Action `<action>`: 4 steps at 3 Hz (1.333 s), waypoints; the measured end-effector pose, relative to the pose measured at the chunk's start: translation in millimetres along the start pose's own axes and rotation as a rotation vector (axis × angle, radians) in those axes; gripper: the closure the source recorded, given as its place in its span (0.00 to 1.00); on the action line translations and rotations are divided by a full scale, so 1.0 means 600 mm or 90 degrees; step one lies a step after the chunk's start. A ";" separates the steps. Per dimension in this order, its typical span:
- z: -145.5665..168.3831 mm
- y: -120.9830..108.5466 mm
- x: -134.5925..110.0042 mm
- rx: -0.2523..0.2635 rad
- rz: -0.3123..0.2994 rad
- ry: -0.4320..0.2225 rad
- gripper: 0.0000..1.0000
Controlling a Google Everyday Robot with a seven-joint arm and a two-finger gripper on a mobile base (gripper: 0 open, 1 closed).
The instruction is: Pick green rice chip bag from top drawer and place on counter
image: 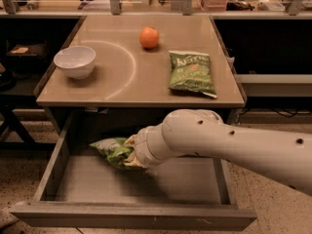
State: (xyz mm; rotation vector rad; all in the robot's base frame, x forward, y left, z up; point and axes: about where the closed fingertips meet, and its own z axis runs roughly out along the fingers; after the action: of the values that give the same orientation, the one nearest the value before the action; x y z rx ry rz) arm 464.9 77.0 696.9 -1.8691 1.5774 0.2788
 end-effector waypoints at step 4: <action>-0.204 0.009 -0.096 0.132 -0.030 0.097 1.00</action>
Offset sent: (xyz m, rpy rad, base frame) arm -0.0363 -0.0259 0.1057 -0.0546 -0.1909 -0.1087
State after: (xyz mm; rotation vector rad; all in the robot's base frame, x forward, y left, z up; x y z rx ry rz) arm 414.9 48.2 819.0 -1.7969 1.5935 -0.0486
